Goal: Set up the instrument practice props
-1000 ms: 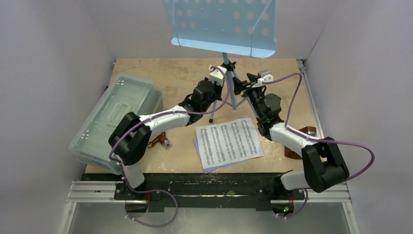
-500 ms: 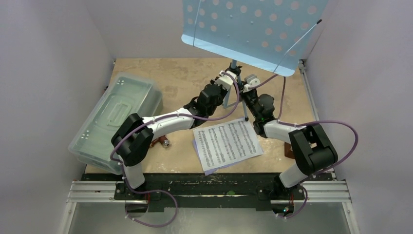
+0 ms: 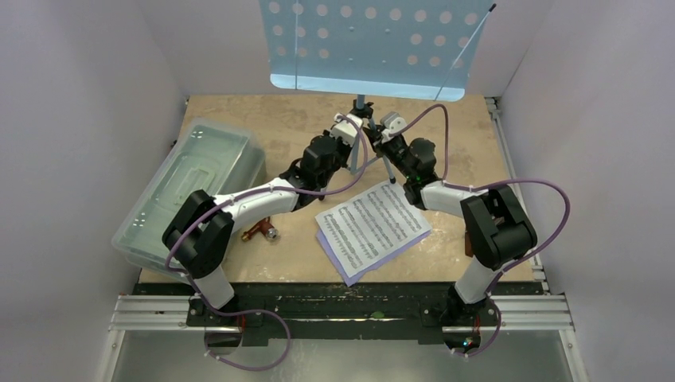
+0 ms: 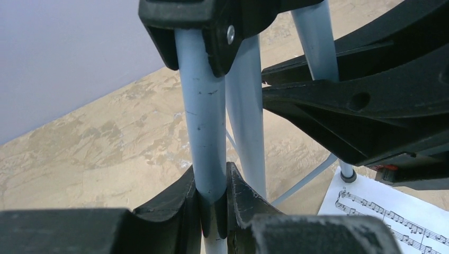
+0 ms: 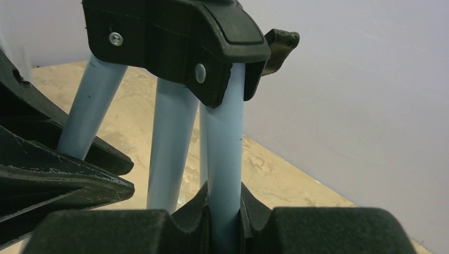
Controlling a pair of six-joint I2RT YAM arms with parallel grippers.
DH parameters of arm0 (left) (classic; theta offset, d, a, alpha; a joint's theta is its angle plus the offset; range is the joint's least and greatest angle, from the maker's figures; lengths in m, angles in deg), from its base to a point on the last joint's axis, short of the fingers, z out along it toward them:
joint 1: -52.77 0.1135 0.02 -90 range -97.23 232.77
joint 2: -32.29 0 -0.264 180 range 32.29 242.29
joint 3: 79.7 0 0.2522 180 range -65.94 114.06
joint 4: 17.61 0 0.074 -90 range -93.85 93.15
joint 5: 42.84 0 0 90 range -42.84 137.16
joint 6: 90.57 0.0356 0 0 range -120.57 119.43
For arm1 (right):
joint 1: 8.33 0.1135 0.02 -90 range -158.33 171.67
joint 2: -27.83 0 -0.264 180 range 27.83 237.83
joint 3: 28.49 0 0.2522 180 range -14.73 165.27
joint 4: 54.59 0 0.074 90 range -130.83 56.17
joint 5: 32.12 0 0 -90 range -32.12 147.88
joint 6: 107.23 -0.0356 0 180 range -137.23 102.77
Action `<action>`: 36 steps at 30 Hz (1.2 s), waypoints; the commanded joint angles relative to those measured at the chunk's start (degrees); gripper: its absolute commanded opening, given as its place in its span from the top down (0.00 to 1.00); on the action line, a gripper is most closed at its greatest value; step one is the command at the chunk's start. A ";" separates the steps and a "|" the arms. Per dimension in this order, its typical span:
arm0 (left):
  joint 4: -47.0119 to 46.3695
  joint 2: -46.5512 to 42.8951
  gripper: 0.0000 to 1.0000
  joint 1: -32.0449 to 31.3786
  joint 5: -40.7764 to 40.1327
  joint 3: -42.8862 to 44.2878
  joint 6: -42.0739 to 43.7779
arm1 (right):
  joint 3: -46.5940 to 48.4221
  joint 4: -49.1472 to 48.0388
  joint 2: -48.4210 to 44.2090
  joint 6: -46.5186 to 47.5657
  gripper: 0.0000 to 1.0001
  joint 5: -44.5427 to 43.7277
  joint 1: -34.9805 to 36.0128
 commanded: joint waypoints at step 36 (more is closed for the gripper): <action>-2.24 -0.56 1.00 0.25 3.23 -2.81 -2.54 | 18.00 0.28 -3.86 9.39 1.00 -15.15 4.93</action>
